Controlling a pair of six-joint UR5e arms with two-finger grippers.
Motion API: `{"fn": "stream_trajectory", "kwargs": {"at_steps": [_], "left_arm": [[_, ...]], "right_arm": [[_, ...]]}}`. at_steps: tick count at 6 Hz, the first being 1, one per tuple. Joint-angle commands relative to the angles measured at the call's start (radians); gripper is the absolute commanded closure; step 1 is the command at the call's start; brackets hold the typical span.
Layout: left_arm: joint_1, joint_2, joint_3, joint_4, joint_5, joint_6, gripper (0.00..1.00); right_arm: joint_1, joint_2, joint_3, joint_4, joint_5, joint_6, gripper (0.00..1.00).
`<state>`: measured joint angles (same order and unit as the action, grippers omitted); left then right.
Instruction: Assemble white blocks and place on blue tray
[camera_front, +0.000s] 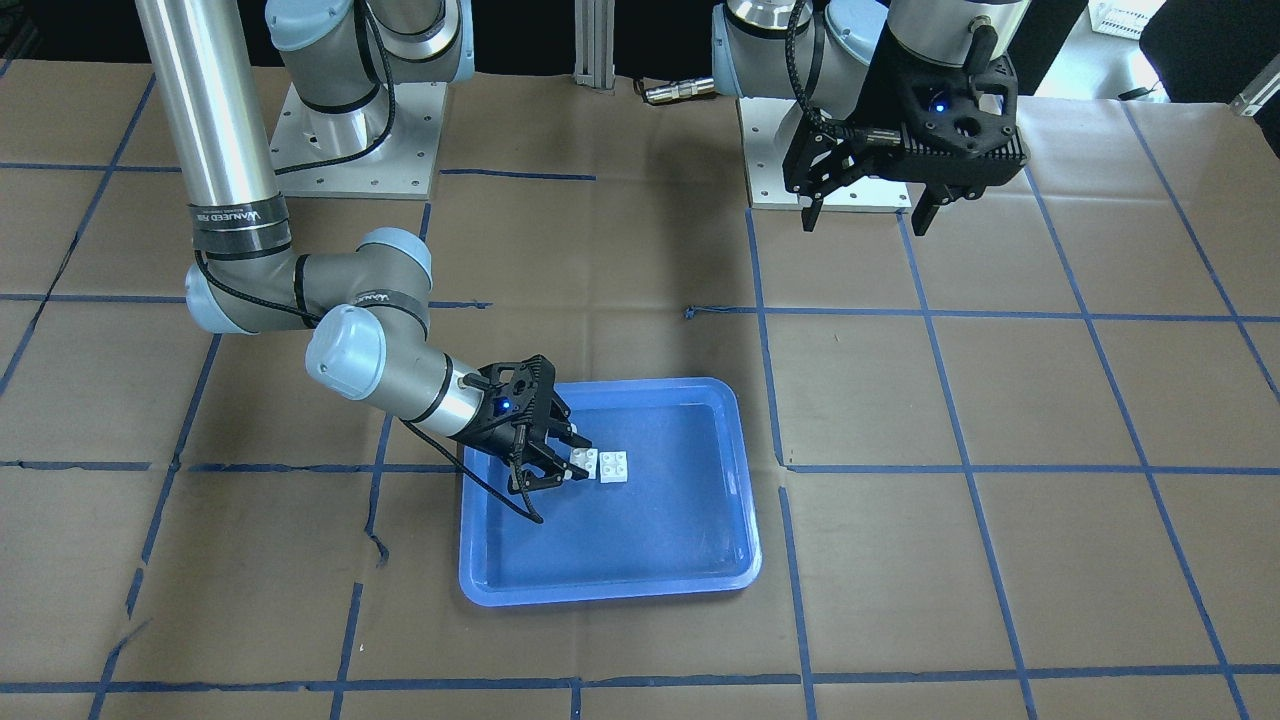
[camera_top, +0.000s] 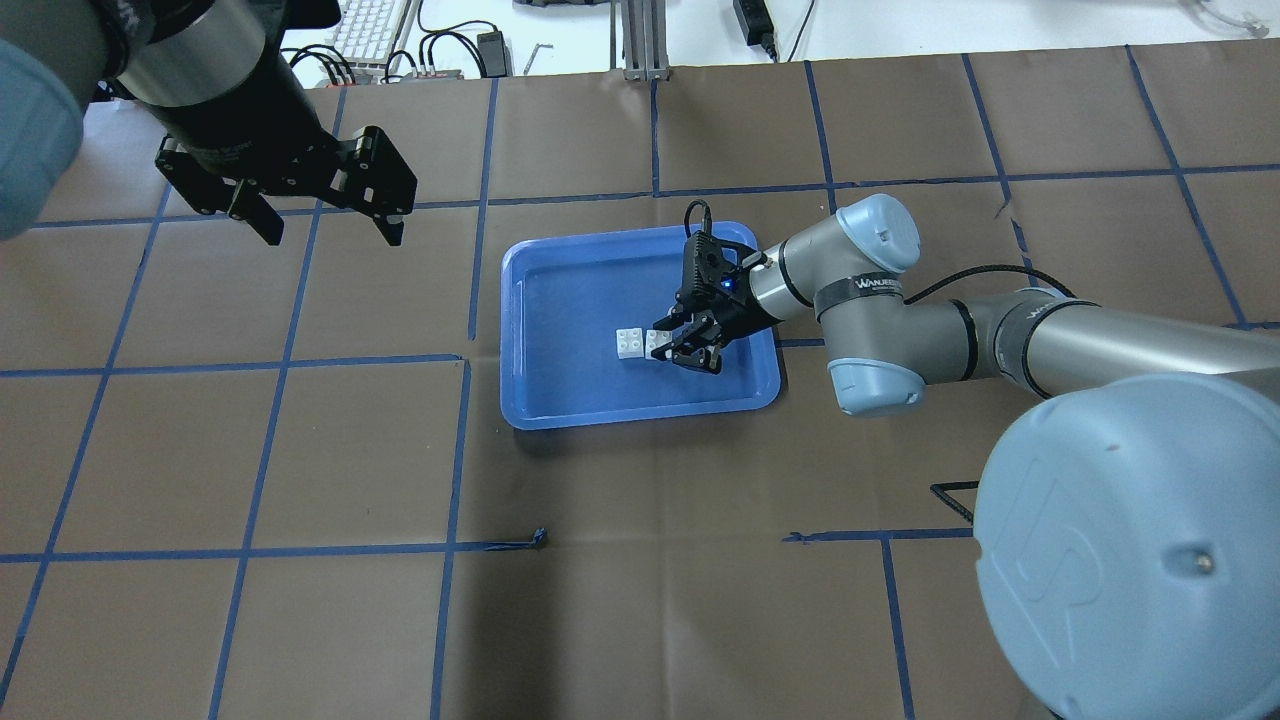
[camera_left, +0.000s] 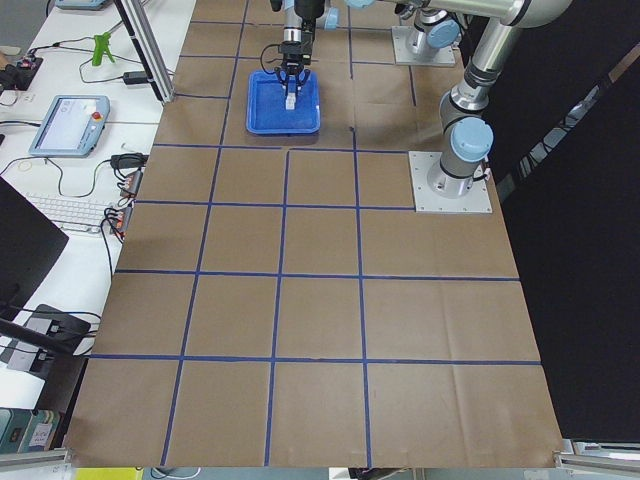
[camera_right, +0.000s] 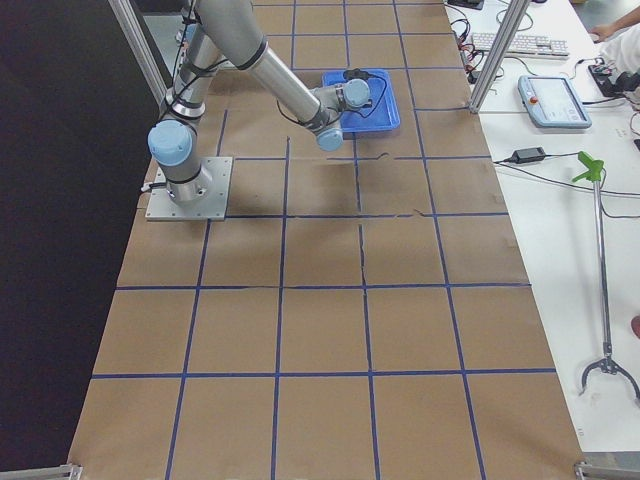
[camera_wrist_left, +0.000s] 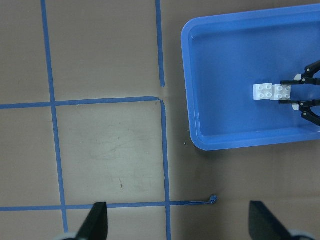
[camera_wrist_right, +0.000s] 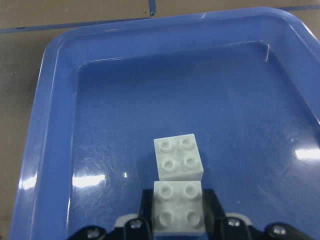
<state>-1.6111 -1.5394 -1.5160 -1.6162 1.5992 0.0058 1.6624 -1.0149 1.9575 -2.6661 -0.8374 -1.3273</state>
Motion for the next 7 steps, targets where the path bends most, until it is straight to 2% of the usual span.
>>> {"fn": "stream_trajectory", "kwargs": {"at_steps": [1,3,7], "left_arm": [[0.000,0.001,0.002,0.010,0.001,-0.009,0.02],[0.000,0.001,-0.001,0.054,0.002,-0.012,0.02],[0.000,0.001,0.000,0.055,0.001,-0.012,0.02]], "right_arm": [[-0.001,0.001,-0.002,0.000,0.007,0.007,0.73],[0.000,0.001,-0.005,0.000,0.000,0.005,0.73],[0.000,0.001,-0.006,0.000,0.011,0.008,0.75]]}}
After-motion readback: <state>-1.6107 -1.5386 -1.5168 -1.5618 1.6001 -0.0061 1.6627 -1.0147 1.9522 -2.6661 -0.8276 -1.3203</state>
